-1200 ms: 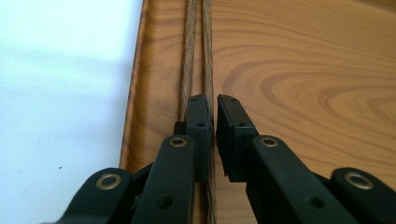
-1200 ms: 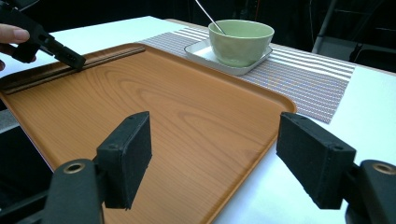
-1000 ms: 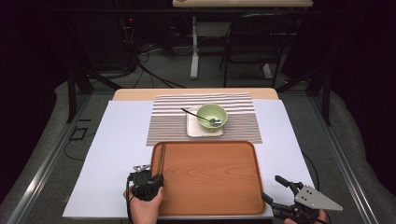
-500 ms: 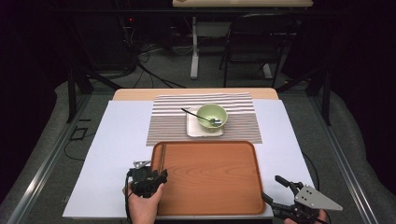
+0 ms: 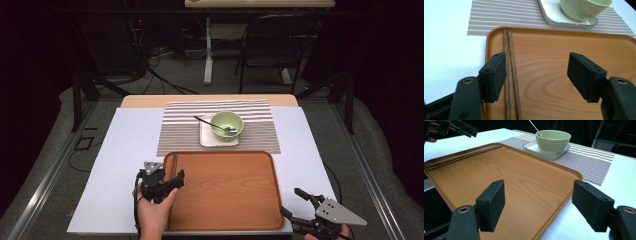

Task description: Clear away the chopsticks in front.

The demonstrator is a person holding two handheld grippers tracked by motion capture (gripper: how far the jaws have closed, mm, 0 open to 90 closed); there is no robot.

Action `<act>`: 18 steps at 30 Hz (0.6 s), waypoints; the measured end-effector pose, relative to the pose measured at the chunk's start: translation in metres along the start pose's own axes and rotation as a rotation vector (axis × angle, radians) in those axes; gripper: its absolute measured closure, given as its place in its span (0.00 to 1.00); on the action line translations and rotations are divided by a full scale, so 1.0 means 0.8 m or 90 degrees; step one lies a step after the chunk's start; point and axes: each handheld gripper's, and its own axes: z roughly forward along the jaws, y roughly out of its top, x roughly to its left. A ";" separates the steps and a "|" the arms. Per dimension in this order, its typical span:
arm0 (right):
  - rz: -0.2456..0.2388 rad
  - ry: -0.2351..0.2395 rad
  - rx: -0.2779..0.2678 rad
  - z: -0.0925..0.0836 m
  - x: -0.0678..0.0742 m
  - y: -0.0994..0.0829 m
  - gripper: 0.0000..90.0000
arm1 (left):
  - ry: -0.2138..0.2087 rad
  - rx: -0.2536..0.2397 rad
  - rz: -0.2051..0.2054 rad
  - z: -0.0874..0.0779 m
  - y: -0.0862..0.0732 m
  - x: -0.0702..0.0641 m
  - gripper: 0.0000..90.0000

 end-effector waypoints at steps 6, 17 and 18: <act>0.000 0.000 0.000 0.000 0.000 0.000 0.29 | 0.000 -0.003 0.010 0.003 0.012 -0.002 0.34; -0.003 -0.001 -0.001 -0.001 0.000 0.000 0.29 | -0.022 -0.005 0.011 0.014 0.040 -0.004 0.34; -0.003 -0.001 -0.001 -0.001 0.000 0.000 0.29 | -0.022 -0.004 0.011 0.015 0.042 -0.003 0.34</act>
